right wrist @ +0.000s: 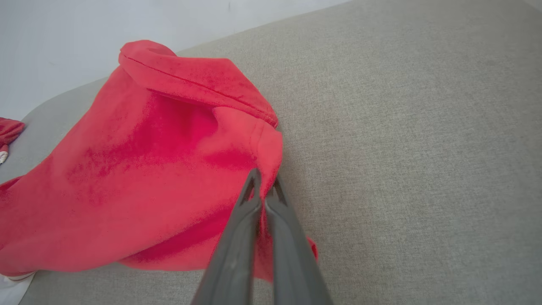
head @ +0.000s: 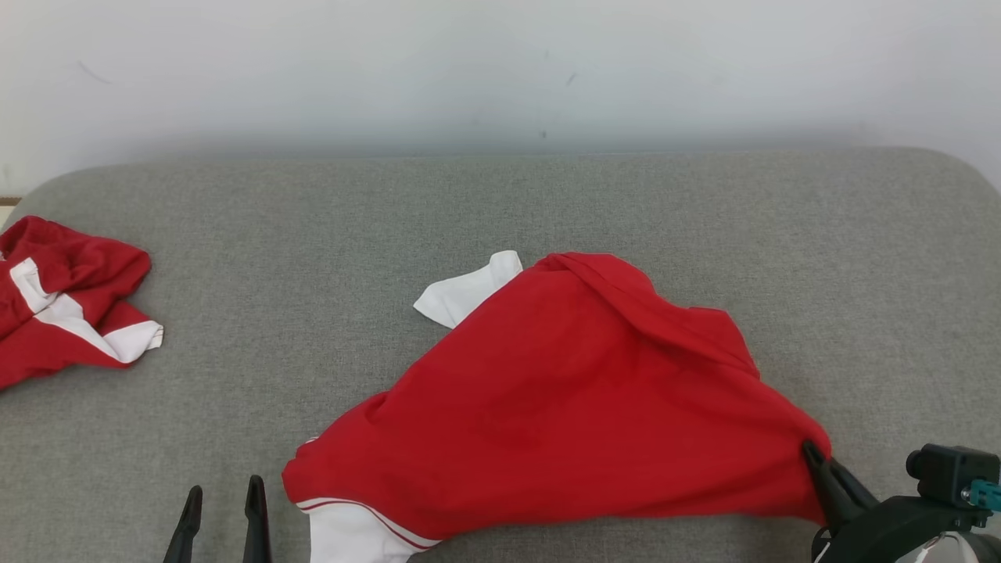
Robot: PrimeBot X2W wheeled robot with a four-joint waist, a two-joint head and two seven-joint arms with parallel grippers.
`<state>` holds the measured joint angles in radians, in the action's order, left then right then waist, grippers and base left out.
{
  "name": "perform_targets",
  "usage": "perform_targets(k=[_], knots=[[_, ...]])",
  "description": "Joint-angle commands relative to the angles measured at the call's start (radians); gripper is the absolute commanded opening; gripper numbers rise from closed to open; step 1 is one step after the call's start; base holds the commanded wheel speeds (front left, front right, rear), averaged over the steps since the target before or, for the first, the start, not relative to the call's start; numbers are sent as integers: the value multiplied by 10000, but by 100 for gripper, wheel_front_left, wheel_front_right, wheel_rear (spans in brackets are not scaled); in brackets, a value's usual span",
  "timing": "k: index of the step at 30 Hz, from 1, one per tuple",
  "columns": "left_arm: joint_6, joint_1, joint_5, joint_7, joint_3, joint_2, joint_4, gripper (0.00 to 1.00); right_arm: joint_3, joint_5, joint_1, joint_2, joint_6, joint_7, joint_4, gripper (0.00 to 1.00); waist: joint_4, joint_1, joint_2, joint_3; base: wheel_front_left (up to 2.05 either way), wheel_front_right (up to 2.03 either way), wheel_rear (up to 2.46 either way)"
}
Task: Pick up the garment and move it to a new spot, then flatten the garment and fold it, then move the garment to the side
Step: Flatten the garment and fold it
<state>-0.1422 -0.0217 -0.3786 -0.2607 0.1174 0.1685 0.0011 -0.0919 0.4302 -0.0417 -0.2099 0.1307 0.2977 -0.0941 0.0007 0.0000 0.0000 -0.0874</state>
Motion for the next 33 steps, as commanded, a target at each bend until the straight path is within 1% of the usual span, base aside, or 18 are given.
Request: perform_targets(k=[1, 5, 9, 13, 15, 17, 22, 25, 26, 33], knots=[[40, -157, 72, -47, -42, -13, 57, 100, 51, -150, -60, 68, 1, -31, -125, 100, 10, 0, 0, 24, 0, 0, 0], [97, -195, 154, -47, -116, -71, 145, 100, 279, -502, 44, 226, 1, -113, -605, 100, 90, 0, 0, 139, 0, 0, 0], [120, -235, 175, -47, -161, -114, 123, 100, 398, -726, 129, 167, 1, -156, -834, 100, 152, 0, 0, 183, 0, 0, 0], [147, -201, 206, -47, -205, -136, 142, 100, -6, -942, 588, -29, 1, -236, -712, 100, 204, 0, 0, 174, 0, 0, 0], [161, -164, 224, -47, -211, -152, 159, 100, -265, -1201, 928, -246, 1, -318, -492, 100, 237, 0, 0, 171, 0, 0, 0], [193, -112, 253, -47, -211, -166, 157, 100, -750, -1500, 1593, -461, 1, -536, -7, 100, 289, 0, 0, 154, 0, 0, 0], [247, -25, 302, -47, -192, -170, 176, 100, -1549, -1766, 2794, -789, 1, -893, 1276, 100, 439, 0, 0, 78, 0, 0, 0], [275, 5, 326, -47, -174, -213, 196, 100, -1965, -1778, 3428, -882, 1, -1095, 2164, 100, 575, 0, 0, 21, 0, 0, 0], [275, 5, 326, -47, -174, -213, 196, 100, -1965, -1778, 3428, -882, 1, -1095, 2164, 100, 575, 0, 0, 21, 0, 0, 0], [375, 140, 333, -47, -220, -318, 269, 100, -2865, -1575, 4617, -1062, 1, -1533, 4139, 100, 948, 0, 0, -210, 0, 0, 0]])
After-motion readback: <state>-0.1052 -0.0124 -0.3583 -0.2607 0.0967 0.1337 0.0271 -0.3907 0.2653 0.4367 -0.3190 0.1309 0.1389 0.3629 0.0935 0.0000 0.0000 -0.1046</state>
